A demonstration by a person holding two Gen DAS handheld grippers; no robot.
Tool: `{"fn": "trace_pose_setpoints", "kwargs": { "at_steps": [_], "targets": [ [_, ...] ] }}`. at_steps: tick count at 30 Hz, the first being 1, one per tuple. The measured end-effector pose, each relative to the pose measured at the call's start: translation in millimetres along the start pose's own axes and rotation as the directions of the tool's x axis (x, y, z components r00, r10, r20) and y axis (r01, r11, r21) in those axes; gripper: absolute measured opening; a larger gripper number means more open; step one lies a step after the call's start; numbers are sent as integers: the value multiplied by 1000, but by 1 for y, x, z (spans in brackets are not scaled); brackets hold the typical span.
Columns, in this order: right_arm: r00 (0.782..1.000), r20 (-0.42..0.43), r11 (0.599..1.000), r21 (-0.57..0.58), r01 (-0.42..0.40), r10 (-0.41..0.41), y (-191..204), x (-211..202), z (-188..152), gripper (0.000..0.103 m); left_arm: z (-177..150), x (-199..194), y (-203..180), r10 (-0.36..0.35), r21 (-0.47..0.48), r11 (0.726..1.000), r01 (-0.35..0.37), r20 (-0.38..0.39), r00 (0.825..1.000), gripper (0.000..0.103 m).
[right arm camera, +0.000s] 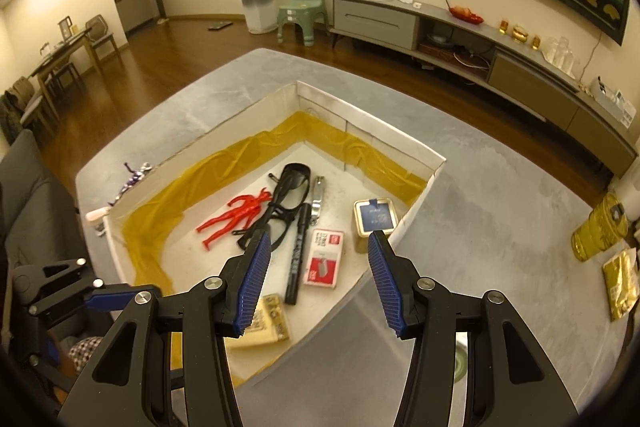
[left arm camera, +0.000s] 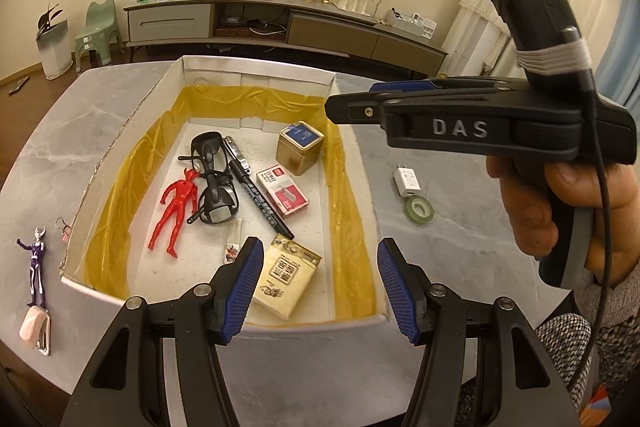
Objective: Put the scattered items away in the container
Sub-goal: 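Move both open tools back toward the charger plug and tape roll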
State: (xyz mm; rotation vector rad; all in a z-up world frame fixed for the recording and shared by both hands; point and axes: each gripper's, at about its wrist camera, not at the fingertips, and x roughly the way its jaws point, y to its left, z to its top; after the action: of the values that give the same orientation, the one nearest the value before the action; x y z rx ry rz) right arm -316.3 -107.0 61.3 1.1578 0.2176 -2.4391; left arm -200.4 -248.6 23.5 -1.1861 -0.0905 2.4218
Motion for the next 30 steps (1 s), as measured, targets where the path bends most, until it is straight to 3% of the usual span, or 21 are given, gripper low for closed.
{"fn": "trace_pose_setpoints", "kwargs": {
  "at_steps": [17,30],
  "targets": [
    [996,57,997,30,-77,75,-2,-63,-51,54,-22,-28,-47,16,21,1000,-16,1,1000,61],
    [986,112,983,118,-139,126,-25,-103,-106,54,-40,-34,-83,14,48,999,-13,-18,1000,61]
  ]
}}
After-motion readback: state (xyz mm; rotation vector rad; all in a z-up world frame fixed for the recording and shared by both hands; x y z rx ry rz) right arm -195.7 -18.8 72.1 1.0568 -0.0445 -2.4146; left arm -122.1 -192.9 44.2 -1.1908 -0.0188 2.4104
